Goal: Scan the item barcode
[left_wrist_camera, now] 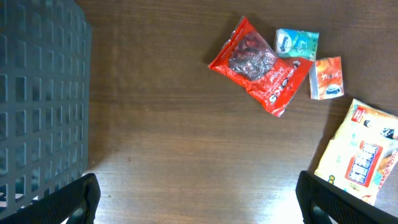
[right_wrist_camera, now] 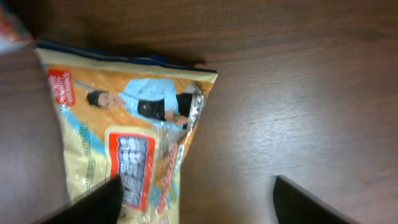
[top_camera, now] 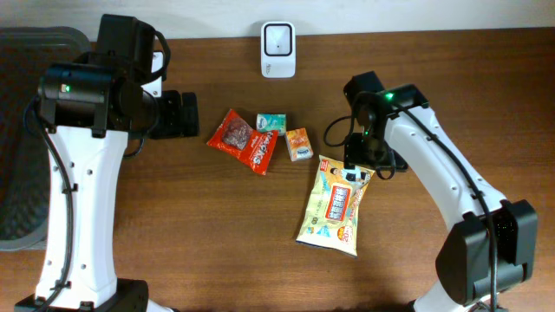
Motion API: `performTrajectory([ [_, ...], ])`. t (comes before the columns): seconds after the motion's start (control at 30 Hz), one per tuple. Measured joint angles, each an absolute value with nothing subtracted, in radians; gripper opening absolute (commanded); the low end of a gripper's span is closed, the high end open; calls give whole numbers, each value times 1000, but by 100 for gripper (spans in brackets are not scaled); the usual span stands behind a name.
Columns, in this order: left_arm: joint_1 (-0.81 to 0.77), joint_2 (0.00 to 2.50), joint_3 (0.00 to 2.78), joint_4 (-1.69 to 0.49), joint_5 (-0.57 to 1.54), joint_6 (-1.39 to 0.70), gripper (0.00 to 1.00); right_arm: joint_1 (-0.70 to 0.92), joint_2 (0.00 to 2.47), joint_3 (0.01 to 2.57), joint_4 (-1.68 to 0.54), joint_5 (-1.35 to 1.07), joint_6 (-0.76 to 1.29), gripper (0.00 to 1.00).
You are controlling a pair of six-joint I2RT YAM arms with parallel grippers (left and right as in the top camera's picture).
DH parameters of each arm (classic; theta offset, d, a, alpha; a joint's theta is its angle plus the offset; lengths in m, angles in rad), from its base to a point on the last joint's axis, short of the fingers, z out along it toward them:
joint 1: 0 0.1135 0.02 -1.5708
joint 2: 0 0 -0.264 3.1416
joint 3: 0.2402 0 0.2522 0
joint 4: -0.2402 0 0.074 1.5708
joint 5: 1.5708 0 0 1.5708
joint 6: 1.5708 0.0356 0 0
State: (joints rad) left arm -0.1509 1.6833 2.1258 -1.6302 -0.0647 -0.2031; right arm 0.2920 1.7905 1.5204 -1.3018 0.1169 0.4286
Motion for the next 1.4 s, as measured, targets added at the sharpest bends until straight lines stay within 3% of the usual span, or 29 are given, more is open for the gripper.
performTrajectory([
  [0.13,-151,1683,2126,-1628,-65,-203,99,311,1788,1360,-1264,15,402,98],
  [0.2,-151,1683,2126,-1629,-65,-203,99,316,1794,1225,-1192,-26,396,49],
  [0.27,-151,1683,2126,-1631,-65,-203,99,316,1797,1126,-1106,-52,393,19],
  [0.3,-151,1683,2126,-1631,-65,-203,99,316,1797,1101,-1100,-62,403,9],
  [0.63,-151,1683,2126,-1630,-65,-203,99,316,1796,1246,-1196,-73,406,8],
  [0.83,-151,1683,2126,-1630,-65,-203,99,316,1777,1055,-972,-74,407,4],
  [0.93,-151,1683,2126,-1630,-65,-203,99,316,1758,1032,-945,-77,405,6],
  [0.97,-151,1683,2126,-1631,-65,-203,99,316,1768,1060,-1000,-68,403,46],
  [1.0,-151,1683,2126,-1632,-64,-203,99,316,1782,1100,-1058,-56,401,99],
  [1.03,-151,1683,2126,-1633,-65,-203,99,316,1796,1196,-1173,-17,402,99],
  [1.17,-151,1683,2126,-1630,-65,-203,99,316,1794,1367,-1254,72,366,98],
  [1.4,-151,1683,2126,-1630,-65,-203,99,316,1794,1102,-1004,-29,333,99],
])
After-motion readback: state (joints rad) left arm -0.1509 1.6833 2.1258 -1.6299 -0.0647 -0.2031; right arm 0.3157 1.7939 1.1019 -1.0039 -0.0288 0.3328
